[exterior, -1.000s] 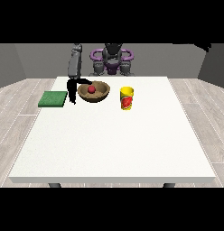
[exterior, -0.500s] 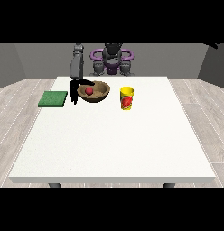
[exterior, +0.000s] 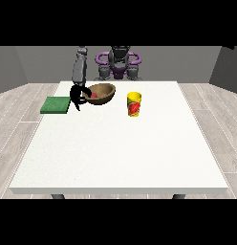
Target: Pick the cup and pour the ball into the bowl, then pick the bowl and place it on the pad
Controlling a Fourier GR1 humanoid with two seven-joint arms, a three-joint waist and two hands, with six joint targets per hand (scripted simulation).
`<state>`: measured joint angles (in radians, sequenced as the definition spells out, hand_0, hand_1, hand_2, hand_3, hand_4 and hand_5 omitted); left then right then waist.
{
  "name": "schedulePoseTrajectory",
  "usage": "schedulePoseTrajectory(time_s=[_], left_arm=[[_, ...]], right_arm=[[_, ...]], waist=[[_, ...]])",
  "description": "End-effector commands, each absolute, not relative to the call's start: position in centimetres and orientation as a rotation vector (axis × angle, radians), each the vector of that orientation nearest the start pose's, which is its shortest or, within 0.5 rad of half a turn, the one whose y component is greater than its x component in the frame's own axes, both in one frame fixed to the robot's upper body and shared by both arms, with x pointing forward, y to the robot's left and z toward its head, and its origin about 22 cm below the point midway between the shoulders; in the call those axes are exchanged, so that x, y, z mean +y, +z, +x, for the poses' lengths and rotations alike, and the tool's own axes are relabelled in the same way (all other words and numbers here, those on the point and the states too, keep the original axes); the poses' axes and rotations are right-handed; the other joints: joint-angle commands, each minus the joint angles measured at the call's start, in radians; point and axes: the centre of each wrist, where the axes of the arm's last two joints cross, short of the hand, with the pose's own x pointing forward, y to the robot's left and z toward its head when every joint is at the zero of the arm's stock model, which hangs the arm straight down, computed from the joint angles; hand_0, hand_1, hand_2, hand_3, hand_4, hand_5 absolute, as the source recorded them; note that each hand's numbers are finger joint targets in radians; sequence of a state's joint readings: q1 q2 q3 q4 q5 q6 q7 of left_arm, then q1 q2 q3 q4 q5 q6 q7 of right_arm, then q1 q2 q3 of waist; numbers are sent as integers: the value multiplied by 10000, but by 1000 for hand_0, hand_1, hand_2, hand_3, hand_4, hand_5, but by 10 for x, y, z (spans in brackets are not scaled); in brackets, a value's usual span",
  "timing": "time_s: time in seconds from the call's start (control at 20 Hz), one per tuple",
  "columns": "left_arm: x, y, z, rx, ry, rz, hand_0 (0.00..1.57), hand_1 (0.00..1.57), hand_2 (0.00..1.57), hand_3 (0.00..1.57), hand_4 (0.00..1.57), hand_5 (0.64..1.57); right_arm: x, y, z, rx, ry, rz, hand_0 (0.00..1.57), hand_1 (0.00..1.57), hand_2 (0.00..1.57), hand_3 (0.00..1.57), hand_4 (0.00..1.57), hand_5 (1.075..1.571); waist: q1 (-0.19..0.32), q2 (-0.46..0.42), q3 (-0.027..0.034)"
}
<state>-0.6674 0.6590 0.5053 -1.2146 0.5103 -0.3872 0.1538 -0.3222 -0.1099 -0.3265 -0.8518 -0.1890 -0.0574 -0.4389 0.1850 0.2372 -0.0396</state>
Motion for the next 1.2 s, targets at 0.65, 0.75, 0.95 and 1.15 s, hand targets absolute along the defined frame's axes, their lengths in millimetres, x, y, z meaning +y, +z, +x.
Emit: schedulePoseTrajectory(time_s=[0.65, 0.75, 0.95, 1.15], left_arm=[[522, 209, 296, -18584, 1139, 916, 0, 0, 0, 0, 710, 1567], [516, 197, 300, -18630, 1259, 1147, 0, 0, 0, 0, 703, 1565], [524, 203, 294, -18980, 1066, 1207, 0, 0, 0, 0, 698, 1565], [519, 189, 298, -19371, 1186, 1906, 0, 0, 0, 0, 720, 1559]], right_arm=[[-337, 29, 353, -12962, -2051, -2673, 1571, 1571, 1571, 1571, 989, 1553], [-355, 38, 349, -12835, -986, -2757, 1571, 1571, 1571, 1571, 973, 1564], [-376, 55, 354, -13384, -1258, -3201, 1571, 1571, 1571, 1571, 978, 1570], [-384, 85, 364, -13728, -586, -3422, 1571, 1571, 1571, 1571, 979, 1570]], waist=[[-1328, -1182, 392], [-1805, -1147, 391], [-1619, -599, 396], [-1799, -191, 395]])
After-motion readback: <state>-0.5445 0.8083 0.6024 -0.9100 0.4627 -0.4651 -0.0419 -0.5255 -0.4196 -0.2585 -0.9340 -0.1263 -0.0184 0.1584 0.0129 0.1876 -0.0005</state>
